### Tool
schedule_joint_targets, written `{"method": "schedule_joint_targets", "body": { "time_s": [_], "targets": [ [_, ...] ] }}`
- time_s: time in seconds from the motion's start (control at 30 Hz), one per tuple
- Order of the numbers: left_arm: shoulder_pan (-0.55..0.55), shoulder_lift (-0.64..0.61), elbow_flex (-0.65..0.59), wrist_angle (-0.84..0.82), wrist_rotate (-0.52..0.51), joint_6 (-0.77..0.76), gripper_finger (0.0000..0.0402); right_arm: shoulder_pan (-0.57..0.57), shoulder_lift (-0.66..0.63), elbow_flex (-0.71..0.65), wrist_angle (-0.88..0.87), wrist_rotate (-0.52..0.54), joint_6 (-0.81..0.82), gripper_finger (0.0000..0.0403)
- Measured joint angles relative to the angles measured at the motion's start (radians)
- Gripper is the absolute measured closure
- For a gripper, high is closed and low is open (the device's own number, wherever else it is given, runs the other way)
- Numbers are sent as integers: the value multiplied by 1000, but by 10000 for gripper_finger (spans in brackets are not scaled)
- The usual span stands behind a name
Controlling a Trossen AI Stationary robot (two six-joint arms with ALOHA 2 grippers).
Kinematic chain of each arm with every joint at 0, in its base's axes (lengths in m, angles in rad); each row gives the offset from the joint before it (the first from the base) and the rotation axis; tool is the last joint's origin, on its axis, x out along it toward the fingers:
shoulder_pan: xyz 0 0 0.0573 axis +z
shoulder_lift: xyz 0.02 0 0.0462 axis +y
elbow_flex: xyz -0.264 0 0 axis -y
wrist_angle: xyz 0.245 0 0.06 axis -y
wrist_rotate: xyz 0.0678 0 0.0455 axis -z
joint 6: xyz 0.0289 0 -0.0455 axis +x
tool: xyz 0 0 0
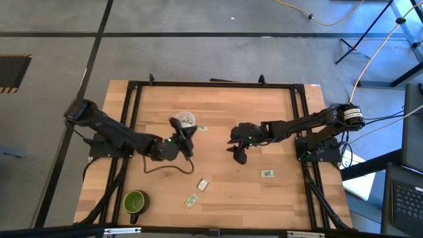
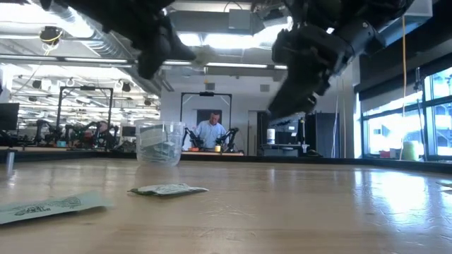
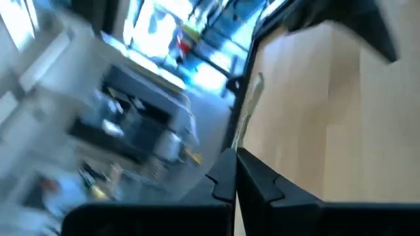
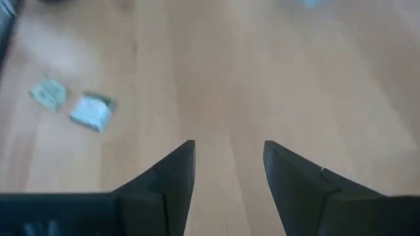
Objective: Pick and place Stevia / Truvia into bins
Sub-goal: Put the light green stevia packet into the transparent container
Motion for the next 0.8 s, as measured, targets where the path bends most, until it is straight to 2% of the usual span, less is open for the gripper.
{"method": "schedule_joint_targets", "body": {
  "time_s": [0.1, 0.23, 0.27, 0.37, 0.43, 0.53, 0.7, 0.8],
  "targets": [
    [22, -109, 0, -255, 78, -272, 400, 7, 0, 0, -77, 1, 30, 219],
    [71, -221, 0, -544, 327, -627, 400, 30, 0, 0, -117, 16, 75, 219],
    [87, -235, 0, -596, 361, -696, 400, 36, 0, 0, -116, 16, 79, 219],
    [127, -248, 0, -739, 359, -864, 400, 56, 0, 0, -117, 16, 87, 219],
    [157, -246, -1, -802, 382, -917, 400, 68, 0, 0, -117, 15, 112, 219],
    [208, -240, -11, -809, 455, -936, 400, 85, 0, 0, -117, -11, 139, 219],
    [325, -240, -11, -797, 628, -923, 400, 103, 0, 0, -116, -54, 156, 219],
    [411, -240, -11, -797, 772, -921, 400, 104, 0, 0, -116, -53, 156, 219]
  ]
}}
